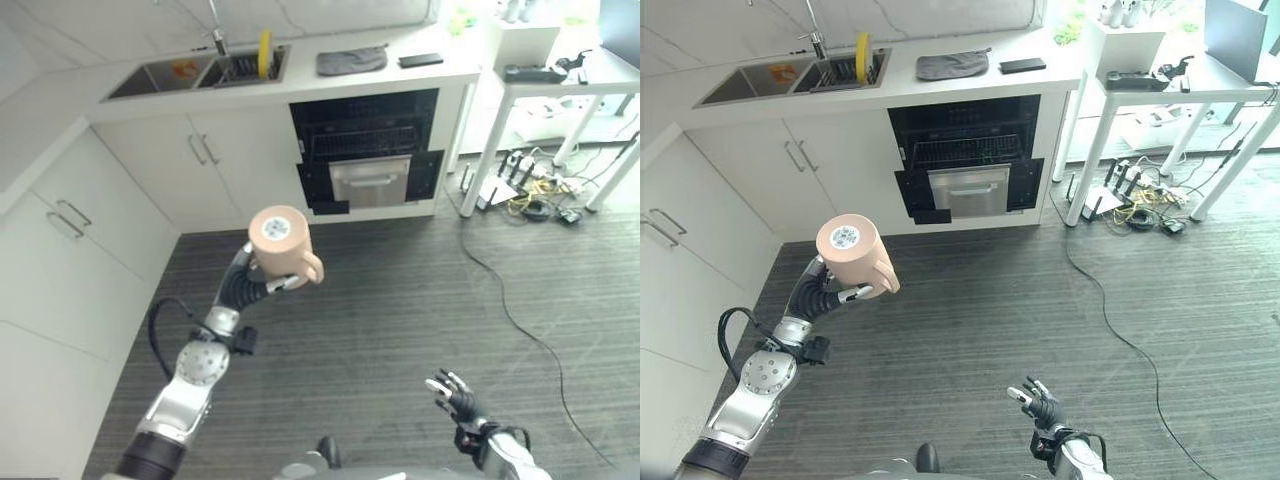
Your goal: Place the dishes in the dishwasher.
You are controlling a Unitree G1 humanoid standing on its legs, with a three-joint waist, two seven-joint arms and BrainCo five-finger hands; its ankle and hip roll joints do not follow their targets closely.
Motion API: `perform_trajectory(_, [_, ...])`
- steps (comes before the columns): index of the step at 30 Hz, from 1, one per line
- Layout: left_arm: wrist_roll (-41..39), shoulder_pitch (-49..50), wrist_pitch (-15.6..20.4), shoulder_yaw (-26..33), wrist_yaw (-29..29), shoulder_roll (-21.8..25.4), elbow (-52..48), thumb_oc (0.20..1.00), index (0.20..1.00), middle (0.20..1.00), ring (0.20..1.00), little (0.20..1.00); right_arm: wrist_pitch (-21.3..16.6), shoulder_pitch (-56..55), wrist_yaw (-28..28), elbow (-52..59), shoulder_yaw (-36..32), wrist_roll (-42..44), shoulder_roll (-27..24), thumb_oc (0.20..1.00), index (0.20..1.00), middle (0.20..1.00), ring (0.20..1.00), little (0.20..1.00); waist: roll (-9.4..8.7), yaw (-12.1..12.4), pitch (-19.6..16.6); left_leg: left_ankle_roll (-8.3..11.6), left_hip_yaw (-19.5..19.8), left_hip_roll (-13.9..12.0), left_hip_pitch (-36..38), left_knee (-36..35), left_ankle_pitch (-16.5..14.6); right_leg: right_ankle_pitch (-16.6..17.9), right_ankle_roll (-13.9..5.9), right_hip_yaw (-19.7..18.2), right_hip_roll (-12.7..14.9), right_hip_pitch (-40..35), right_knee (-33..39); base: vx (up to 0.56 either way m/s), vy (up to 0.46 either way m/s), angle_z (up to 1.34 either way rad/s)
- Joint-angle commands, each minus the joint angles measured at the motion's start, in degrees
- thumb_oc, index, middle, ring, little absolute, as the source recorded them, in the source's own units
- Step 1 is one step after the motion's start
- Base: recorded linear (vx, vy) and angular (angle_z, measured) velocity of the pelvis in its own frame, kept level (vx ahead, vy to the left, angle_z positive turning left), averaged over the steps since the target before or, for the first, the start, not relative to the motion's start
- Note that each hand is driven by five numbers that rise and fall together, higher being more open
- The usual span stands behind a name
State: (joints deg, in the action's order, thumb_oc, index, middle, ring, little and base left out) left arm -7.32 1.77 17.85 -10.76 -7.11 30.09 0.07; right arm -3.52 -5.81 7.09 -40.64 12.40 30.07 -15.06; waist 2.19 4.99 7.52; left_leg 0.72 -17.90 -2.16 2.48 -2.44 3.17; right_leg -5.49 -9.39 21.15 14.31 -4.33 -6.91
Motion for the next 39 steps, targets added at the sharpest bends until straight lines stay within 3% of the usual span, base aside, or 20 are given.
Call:
perform_trajectory(1, [0.86,-2.09,2.93,3.61,-2.21,-0.26,-4.89,0.2,0.2,0.2,0.2,0.2,-1.85,2.37,0.81,0.9,-0.77,-1.64,-1.14,1.0,1.0,1.0,1.0,1.0,0.26,0.77,0.82,2.82,3.65,-1.64,3.47,-0.16,-4.18,5.45,1.52,0.25,-3.13,1.64,4.19,0.01,0.101,-0.05])
perform_trajectory(6, [0.5,-1.47,4.18,4.21,-1.46,-0.34,-5.0,0.2,0.2,0.2,0.2,0.2,-1.5,1.72,0.67,2.05,-2.31,-1.97,-2.13,1.0,1.0,1.0,1.0,1.0,1.04,1.86,0.69,2.54,8.33,-0.09,3.05,-1.46,-3.49,4.94,1.32,-1.19,-3.48,0.44,5.15,0.01,0.094,0.01])
perform_trajectory(8, [0.14,-2.12,4.29,4.63,0.4,-0.5,-5.23,0.2,0.2,0.2,0.2,0.2,-1.85,1.21,1.09,1.52,-3.76,-1.67,-2.19,1.0,1.0,1.0,1.0,1.0,1.08,2.69,0.25,2.07,12.69,1.13,1.75,-0.76,-3.49,4.85,1.27,-3.07,-4.47,0.16,6.0,0.0,-0.014,0.26])
perform_trajectory(12, [-0.36,-0.61,4.06,7.43,2.8,-0.62,-7.78,0.2,0.2,0.2,0.2,0.2,-2.77,0.76,2.84,0.42,-5.02,-3.11,-1.1,1.0,1.0,1.0,1.0,1.0,0.86,3.46,0.22,1.71,15.98,2.19,1.48,-0.31,-3.93,4.65,1.76,-6.17,-6.43,0.03,6.72,0.01,-0.035,0.38])
perform_trajectory(22, [-1.18,0.31,5.92,7.95,3.38,0.04,-7.66,0.2,0.2,0.2,0.2,0.2,-3.39,1.43,3.74,1.34,-3.93,-1.65,-0.99,1.0,1.0,1.0,1.0,1.0,0.88,4.08,-0.04,2.15,15.86,1.86,2.71,-1.88,-3.88,4.85,1.65,-6.51,-6.73,-1.14,8.56,0.0,0.001,-0.01])
perform_trajectory(31, [-1.44,-0.79,4.35,7.42,3.7,-0.04,-8.05,0.2,0.2,0.2,0.2,0.2,-4.61,1.56,3.5,-0.86,-4.41,-1.64,-0.79,1.0,1.0,1.0,1.0,1.0,0.85,4.26,-0.41,1.44,18.51,3.01,3.0,-1.76,-4.23,4.2,1.94,-9.43,-8.16,-1.38,8.68,0.0,-0.008,0.06])
perform_trajectory(39, [-1.89,-0.72,4.08,7.15,4.03,0.39,-8.49,0.2,0.2,0.2,0.2,0.2,-5.33,1.05,2.96,-0.8,-4.52,-1.24,-0.36,1.0,1.0,1.0,1.0,1.0,0.74,4.23,-0.56,1.27,18.45,3.17,3.24,-1.86,-4.59,4.12,1.7,-9.9,-8.31,-1.57,8.85,0.0,0.0,0.0])
